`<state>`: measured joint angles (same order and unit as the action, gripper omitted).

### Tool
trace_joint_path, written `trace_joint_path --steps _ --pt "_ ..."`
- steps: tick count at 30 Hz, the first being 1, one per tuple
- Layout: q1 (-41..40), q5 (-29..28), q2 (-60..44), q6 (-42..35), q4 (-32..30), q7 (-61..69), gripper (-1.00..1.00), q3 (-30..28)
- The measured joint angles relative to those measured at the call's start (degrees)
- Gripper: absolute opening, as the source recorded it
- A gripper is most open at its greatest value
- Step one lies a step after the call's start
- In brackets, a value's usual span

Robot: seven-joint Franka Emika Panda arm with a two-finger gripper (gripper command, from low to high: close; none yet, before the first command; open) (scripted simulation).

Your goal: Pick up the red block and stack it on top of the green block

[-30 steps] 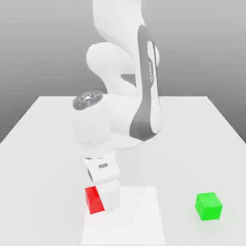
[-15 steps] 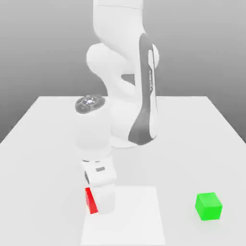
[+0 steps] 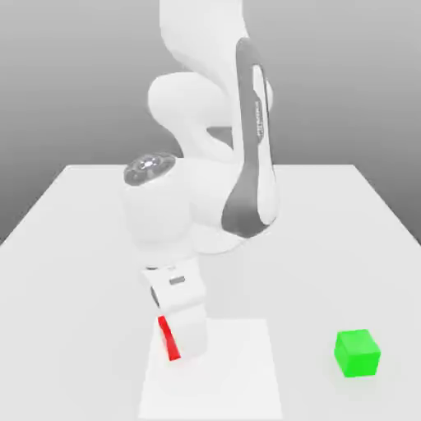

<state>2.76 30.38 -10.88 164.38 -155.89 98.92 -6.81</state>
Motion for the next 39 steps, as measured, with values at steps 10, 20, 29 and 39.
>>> trace_joint_path --steps 10,20,29,39 --pt "1.1 -5.2 4.5 -2.3 -0.9 -3.9 -1.0 -2.3" --pt "1.2 -18.1 8.5 -3.7 -2.4 -13.3 -1.0 -5.5" --pt "4.6 -27.5 9.2 -7.3 -0.9 -15.2 -1.0 -2.6" --pt "24.4 -29.5 7.4 -14.4 8.4 5.6 -1.0 8.3"
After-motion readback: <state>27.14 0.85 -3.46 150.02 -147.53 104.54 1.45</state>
